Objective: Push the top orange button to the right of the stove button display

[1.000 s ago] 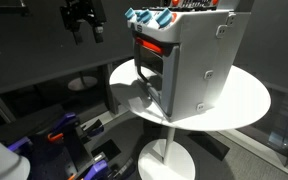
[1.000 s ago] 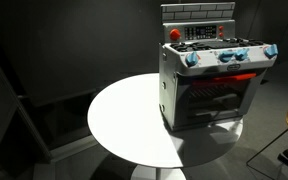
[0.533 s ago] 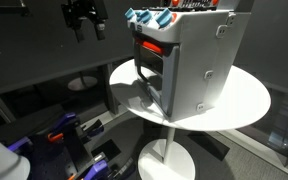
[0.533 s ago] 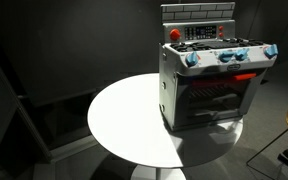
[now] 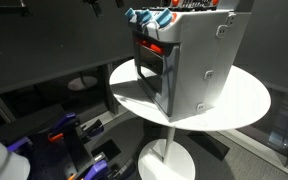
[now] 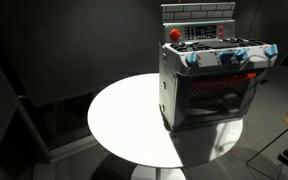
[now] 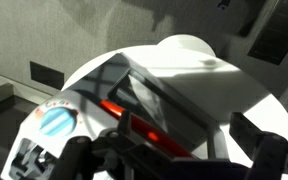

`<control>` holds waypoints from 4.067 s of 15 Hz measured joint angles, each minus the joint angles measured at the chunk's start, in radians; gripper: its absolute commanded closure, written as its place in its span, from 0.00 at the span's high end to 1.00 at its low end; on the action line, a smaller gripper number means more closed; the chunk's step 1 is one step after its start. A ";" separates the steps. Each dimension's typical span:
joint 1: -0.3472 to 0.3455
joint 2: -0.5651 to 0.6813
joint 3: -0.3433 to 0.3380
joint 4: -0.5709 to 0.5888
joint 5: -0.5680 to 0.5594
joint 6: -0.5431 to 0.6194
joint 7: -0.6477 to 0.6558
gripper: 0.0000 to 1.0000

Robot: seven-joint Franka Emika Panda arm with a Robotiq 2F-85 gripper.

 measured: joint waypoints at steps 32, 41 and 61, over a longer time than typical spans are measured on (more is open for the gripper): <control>-0.279 0.266 -0.087 0.294 -0.373 0.284 0.195 1.00; -0.290 0.313 -0.109 0.293 -0.498 0.443 0.317 1.00; -0.331 0.537 -0.135 0.397 -0.577 0.621 0.474 1.00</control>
